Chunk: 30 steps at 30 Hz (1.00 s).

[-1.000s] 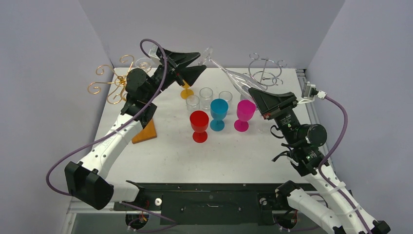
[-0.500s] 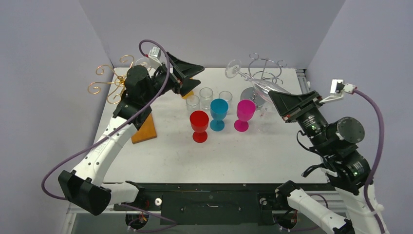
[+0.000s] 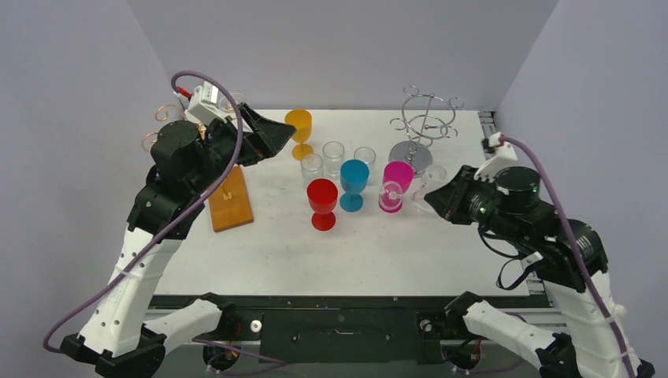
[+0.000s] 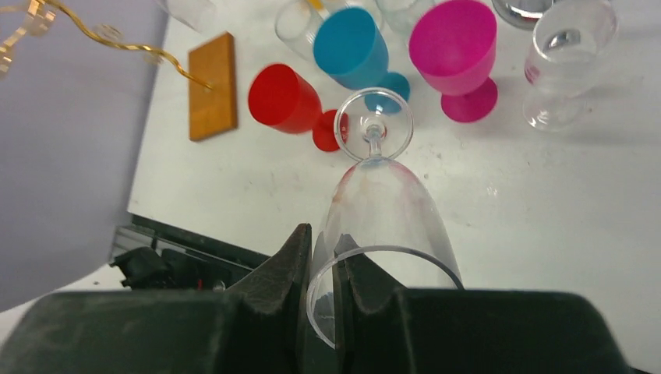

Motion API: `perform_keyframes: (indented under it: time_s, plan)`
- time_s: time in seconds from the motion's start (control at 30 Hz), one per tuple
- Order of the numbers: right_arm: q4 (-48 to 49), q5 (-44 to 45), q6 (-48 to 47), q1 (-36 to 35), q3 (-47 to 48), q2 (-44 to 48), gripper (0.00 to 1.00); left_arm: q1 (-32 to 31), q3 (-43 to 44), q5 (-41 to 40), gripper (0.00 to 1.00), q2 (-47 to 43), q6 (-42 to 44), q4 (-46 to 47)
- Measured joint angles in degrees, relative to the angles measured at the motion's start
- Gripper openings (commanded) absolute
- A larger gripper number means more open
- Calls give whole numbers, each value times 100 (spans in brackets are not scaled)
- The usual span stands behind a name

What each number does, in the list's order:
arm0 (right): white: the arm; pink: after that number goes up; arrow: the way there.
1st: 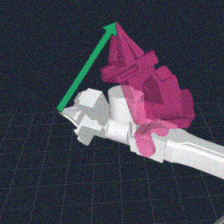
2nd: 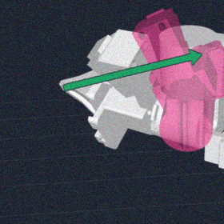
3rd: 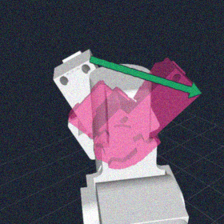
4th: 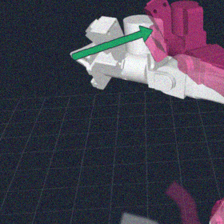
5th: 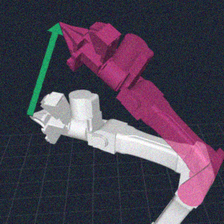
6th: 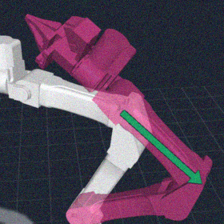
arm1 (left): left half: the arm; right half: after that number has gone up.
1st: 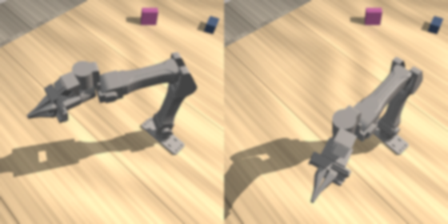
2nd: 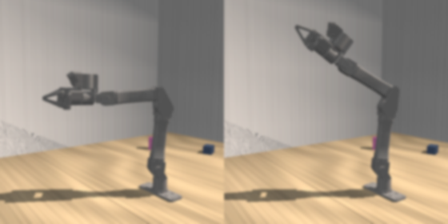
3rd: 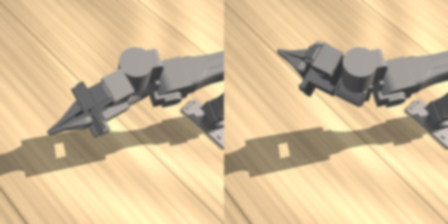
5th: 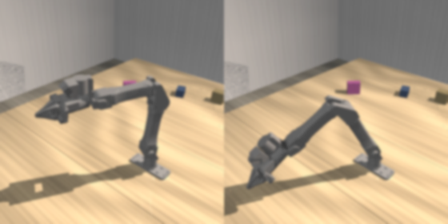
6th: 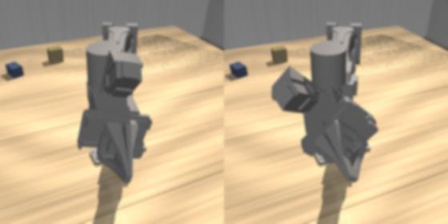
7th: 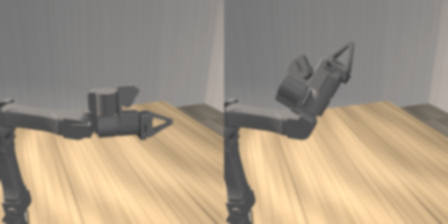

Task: Take the wine glass off the wine glass rack
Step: Place the wine glass at the center of the board.

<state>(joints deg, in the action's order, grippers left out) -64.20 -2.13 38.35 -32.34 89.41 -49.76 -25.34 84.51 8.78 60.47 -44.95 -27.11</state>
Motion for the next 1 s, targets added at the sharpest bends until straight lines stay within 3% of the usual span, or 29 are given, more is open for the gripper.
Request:
perform_keyframes:
  time_s: [0.3, 1.0]
  plan:
    - [-413, 887, 24, -1270, -490, -990, 0, -2, 0, -616, 96, -92, 745, -791]
    - [396, 968, -299, -1517, -706, -3303, 0, 17, 0, -957, 96, -428, 1290, -1126]
